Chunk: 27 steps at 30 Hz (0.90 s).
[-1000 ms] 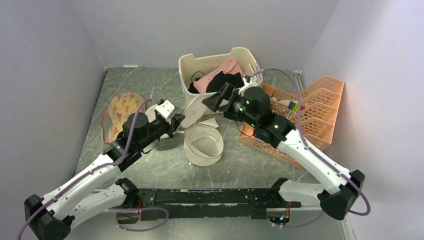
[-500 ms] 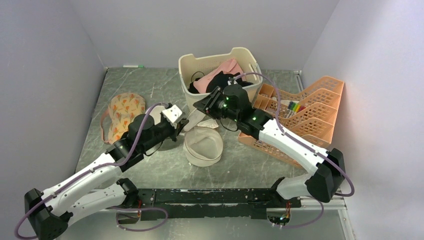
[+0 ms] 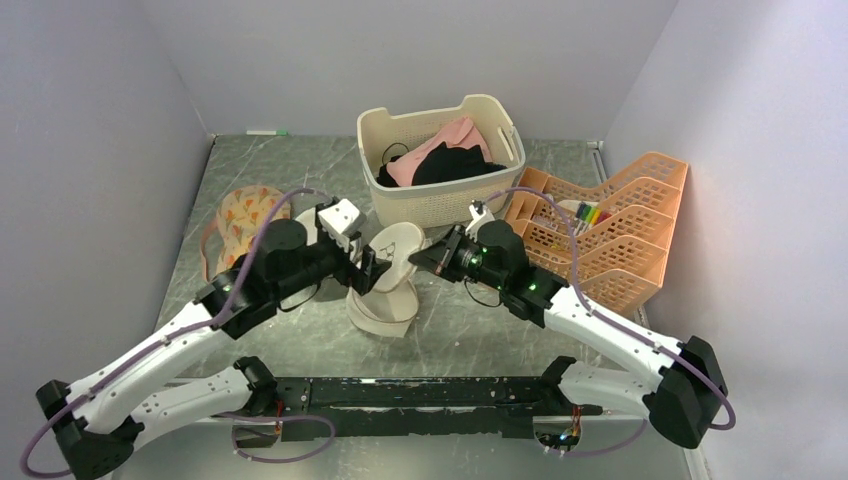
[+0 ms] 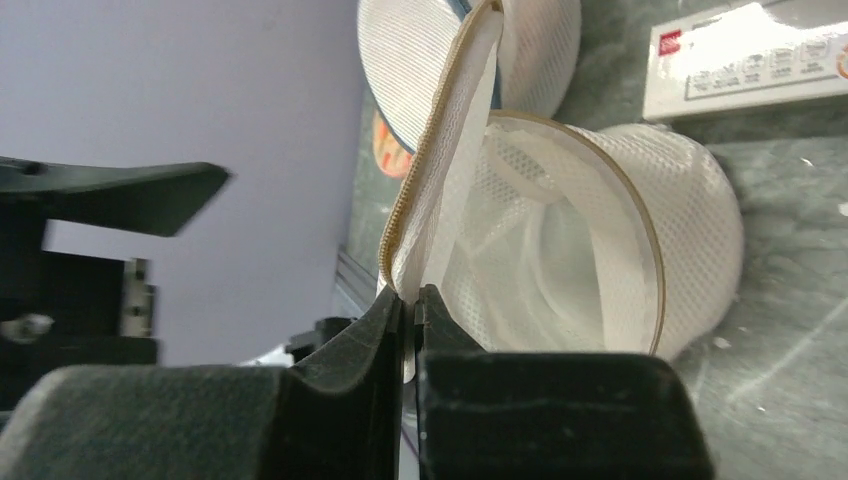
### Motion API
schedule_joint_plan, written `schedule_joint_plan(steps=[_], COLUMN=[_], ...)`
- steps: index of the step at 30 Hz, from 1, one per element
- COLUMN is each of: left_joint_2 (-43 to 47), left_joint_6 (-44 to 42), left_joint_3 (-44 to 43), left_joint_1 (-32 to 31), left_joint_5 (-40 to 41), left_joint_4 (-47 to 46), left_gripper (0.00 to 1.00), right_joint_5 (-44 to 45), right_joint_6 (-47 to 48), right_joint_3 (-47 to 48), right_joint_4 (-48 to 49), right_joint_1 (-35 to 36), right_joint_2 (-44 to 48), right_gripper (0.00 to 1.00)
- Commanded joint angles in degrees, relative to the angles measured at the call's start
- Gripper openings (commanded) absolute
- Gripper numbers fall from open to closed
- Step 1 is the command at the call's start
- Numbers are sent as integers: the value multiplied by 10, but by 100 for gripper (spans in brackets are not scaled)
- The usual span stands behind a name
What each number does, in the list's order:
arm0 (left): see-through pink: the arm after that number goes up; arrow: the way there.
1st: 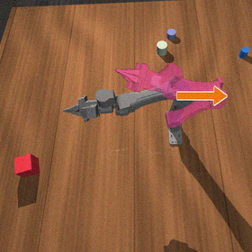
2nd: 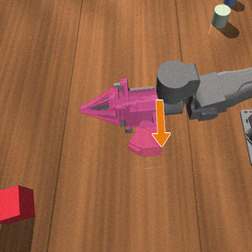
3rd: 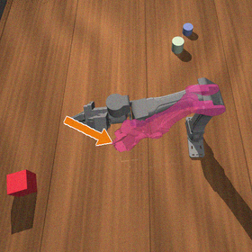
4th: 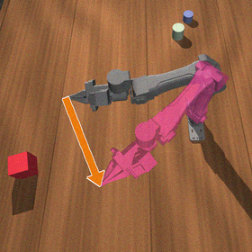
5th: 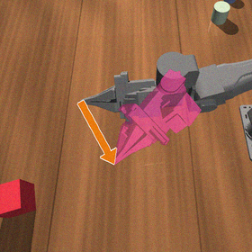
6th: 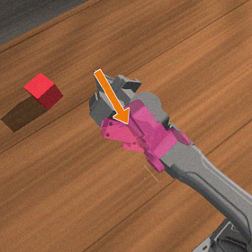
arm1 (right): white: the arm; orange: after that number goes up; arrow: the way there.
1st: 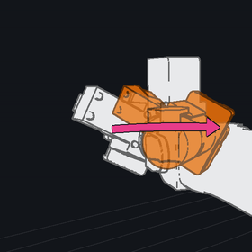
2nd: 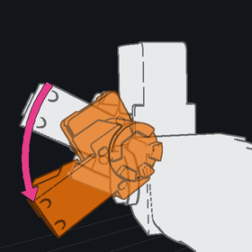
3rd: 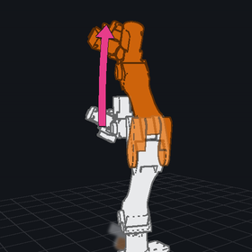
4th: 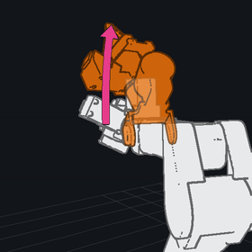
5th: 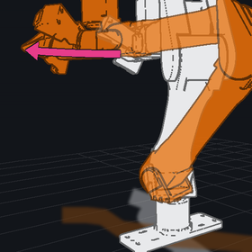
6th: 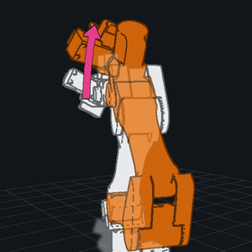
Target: Unzip the laundry bag and remove the bra
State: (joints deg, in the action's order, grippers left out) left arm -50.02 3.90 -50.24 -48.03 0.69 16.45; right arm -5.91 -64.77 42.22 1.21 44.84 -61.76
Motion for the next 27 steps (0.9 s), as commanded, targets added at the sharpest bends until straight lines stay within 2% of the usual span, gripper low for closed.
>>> schedule_joint_plan(steps=[1, 8, 13, 18, 23, 27], left_joint_2=[46, 63, 38, 27, 14, 12], left_joint_6=[82, 268, 340, 360, 362, 371], left_joint_3=[-31, -31, -7, 6, 7, 15], left_joint_1=[1, 1, 1, 1, 1, 1], left_joint_5=[-54, 76, 75, 85, 80, 63], left_joint_4=[67, 166, 150, 122, 115, 118], left_gripper=[99, 100, 99, 100, 100, 99], right_joint_5=[-39, -181, -254, -254, -205, -206], right_joint_6=[78, 145, 109, 115, 160, 174], right_joint_3=[-22, -36, -85, -94, -84, -93], right_joint_4=[-1, 49, 176, 206, 199, 226], right_joint_1=[2, 4, 14, 36, 35, 16], right_joint_2=[13, -45, -74, -136, -197, -261], right_gripper=[0, 0, 0, 0, 0, 0])
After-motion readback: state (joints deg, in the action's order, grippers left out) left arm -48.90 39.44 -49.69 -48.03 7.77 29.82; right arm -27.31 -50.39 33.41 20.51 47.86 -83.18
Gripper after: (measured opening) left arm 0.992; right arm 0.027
